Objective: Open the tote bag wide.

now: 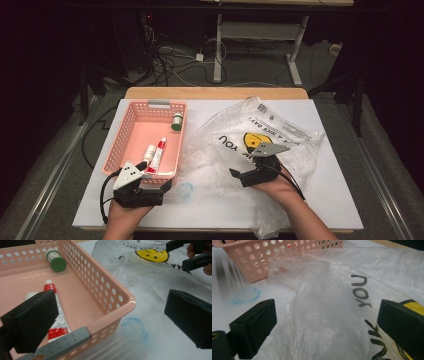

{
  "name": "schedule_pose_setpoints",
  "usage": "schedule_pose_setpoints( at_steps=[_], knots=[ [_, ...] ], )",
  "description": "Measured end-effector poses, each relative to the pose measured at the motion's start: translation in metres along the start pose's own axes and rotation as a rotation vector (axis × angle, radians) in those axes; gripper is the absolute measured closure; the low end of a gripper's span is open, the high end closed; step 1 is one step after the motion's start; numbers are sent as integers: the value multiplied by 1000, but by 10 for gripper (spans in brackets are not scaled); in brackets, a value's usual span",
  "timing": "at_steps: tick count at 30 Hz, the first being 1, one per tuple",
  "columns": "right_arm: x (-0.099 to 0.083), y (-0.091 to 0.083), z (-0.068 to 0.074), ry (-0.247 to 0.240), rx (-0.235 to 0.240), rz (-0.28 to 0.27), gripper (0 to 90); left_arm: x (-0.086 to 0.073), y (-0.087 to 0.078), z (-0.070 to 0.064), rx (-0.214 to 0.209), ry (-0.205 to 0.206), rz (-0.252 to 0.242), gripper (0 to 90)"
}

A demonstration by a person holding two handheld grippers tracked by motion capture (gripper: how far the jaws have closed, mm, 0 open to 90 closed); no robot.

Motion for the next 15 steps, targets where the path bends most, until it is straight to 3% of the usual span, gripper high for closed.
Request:
schedule_pose_setpoints(
  at_steps=[7, 8, 10, 15],
  knots=[
    [-5, 4, 10, -33, 28, 45, 206, -1, 2, 2, 10, -2, 0, 0],
    [-7, 6, 11, -48, 30, 59, 274, -1, 2, 3, 10, -4, 1, 0],
    [-11, 9, 10, -63, 23, 83, 288, -1, 2, 3, 10, -5, 0, 0],
    [-27, 20, 11, -47, 39, 156, 308, -1, 1, 3, 10, -8, -1, 0]
  ],
)
Point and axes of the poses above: each handheld gripper's, and its own axes: y roughly forward along the jaws, x roughly out of its top, z roughly to its left, the point moved 9 cm from there along y, roughly forward along the jaws, and after that the axes turned 15 degrees about x, right-handed, at the moved point
